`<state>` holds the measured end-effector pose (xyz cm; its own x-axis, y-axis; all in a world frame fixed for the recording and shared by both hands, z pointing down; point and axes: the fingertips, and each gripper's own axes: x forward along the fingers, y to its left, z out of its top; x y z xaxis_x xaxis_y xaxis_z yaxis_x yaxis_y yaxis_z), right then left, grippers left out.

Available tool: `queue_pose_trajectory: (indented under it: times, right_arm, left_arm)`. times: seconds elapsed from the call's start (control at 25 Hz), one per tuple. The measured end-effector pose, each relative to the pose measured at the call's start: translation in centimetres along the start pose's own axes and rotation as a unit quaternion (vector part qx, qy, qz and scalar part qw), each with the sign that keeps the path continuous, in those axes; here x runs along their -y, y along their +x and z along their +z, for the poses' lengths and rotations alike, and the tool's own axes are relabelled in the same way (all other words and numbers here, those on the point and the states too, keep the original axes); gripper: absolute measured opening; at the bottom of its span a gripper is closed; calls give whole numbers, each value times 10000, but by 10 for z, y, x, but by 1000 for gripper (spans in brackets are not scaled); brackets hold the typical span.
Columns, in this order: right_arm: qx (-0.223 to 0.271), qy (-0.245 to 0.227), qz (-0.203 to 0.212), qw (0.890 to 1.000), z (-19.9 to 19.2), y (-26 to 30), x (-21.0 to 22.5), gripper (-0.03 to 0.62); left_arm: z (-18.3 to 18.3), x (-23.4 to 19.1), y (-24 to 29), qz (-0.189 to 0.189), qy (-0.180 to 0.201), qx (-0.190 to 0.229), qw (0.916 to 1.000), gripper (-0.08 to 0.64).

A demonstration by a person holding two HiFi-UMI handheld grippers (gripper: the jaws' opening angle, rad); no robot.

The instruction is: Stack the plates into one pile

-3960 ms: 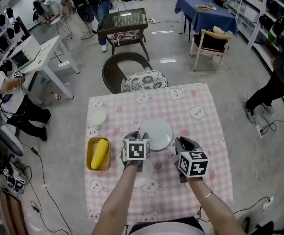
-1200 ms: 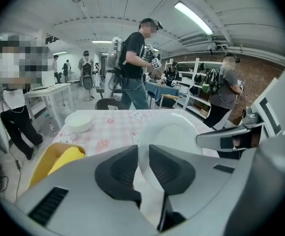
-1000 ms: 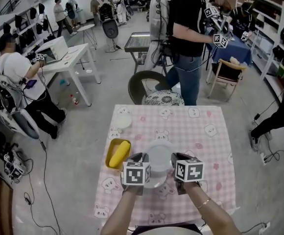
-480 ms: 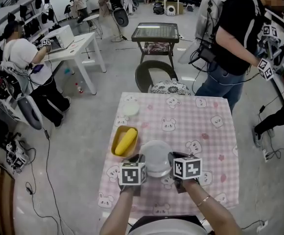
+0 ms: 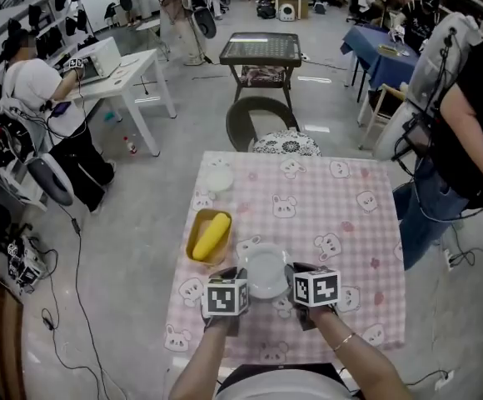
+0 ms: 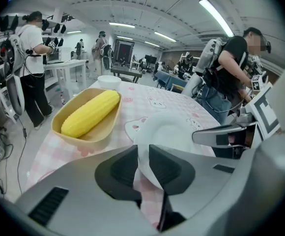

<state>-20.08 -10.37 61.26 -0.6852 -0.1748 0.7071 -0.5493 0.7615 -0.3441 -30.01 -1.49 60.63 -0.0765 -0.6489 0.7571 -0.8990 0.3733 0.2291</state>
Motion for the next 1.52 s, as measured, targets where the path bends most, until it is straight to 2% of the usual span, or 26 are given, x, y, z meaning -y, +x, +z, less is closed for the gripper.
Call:
queue_pose_trajectory:
  times: [0.48,0.96,1.08,1.52]
  right_arm:
    - [59,-215,-155,9996,-2,6,7,78]
    - [299,-325,-162,9989,-1,4,5,80]
    - [381,-301,-194,9986,-1,2,9,77]
    - [1135,-233,-199,9931,24,-20,7,72]
  left_arm:
    - [-5,1,10,98,102,-154,9998,89]
    - [-2,0,7,121,155,100,9998,94]
    - [-1,1,7,90,169,201,9996,118]
    - [26,7,-15,39,326,859,9958,100]
